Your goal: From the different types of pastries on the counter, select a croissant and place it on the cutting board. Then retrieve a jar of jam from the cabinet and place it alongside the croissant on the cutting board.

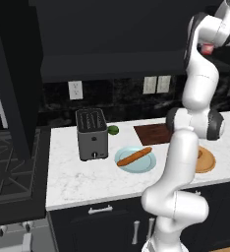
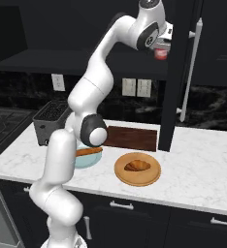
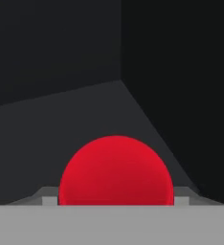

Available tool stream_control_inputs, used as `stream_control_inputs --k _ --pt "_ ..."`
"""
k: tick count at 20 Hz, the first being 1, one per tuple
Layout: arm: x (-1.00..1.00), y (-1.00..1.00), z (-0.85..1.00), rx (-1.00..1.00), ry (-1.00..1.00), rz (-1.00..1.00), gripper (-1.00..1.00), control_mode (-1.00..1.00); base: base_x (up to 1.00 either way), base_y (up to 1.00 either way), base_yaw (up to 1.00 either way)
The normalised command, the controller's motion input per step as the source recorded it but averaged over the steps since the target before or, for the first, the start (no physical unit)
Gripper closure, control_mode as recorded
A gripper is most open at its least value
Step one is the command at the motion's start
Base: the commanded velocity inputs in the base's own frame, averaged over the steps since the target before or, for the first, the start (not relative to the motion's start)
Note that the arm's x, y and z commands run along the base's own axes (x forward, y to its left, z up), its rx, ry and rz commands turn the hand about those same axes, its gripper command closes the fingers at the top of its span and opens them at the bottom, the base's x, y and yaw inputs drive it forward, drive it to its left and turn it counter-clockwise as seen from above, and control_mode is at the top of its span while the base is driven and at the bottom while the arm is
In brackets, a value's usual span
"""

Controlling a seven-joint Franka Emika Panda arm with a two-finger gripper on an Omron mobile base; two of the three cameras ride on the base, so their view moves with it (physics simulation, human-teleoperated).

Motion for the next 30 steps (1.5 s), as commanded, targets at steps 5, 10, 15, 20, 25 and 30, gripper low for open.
stream_control_inputs --k 5,10,15,20,25,30 --pt "-0.47 0.25 -0.28 0.03 0.0 -0.02 1.0 -1.0 0.0 0.0 0.0" --pt "-1.0 0.48 -0.98 0.04 -0.18 -0.07 1.0 -1.0 0.0 0.0 0.0" --pt "-0.82 0.37 -0.71 0.04 -0.19 -0.06 1.0 -1.0 0.0 0.0 0.0" --pt "-0.9 0.76 -0.77 -0.01 -0.15 0.0 1.0 -1.0 0.0 0.0 0.0" --pt "-1.0 1.0 -1.0 -0.1 -0.34 0.0 1.0 -1.0 0.0 0.0 0.0" --pt "-0.54 0.5 -0.34 0.04 -0.08 0.0 1.0 -1.0 0.0 0.0 0.0"
